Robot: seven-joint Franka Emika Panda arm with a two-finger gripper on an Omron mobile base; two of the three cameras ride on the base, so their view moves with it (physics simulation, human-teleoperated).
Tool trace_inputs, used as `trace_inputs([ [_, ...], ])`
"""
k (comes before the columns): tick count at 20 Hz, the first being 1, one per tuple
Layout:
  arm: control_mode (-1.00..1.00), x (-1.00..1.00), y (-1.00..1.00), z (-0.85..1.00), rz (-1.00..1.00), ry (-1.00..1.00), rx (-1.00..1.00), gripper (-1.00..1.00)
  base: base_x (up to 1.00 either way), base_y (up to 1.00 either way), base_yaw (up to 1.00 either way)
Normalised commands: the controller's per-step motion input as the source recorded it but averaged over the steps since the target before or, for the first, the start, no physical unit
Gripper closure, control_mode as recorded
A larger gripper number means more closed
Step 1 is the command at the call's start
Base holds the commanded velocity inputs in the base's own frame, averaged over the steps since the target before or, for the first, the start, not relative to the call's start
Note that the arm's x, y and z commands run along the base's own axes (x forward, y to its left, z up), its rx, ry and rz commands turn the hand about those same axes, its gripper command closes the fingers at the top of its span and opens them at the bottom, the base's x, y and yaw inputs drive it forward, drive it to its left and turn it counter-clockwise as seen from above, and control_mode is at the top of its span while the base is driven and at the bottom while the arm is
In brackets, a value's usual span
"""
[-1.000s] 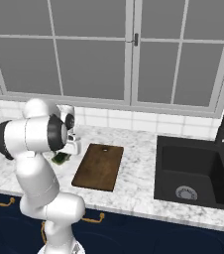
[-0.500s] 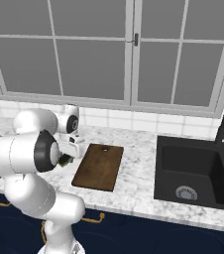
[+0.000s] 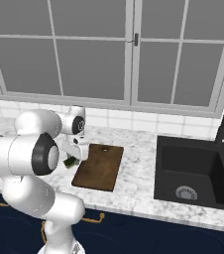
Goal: Pick up the sponge from the counter and clean the cutting board by briefly scrubbing or pressing down on the cutting board. Once finished, release the sponge.
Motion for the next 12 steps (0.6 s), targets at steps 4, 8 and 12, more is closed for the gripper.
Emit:
trace_inputs([
  [4,-1.0,-0.01,-0.5,0.0,-0.15,-0.16,0.0,1.0,0.0,0.0,0.0],
  [8,-1.0,0.0,-0.41,-0.05,-0.14,-0.15,0.0,1.0,0.0,0.0,0.0],
  [12,-1.0,-0.06,-0.08,-0.33,-0.1,-0.04,-0.04,1.0,0.0,0.0,0.0],
])
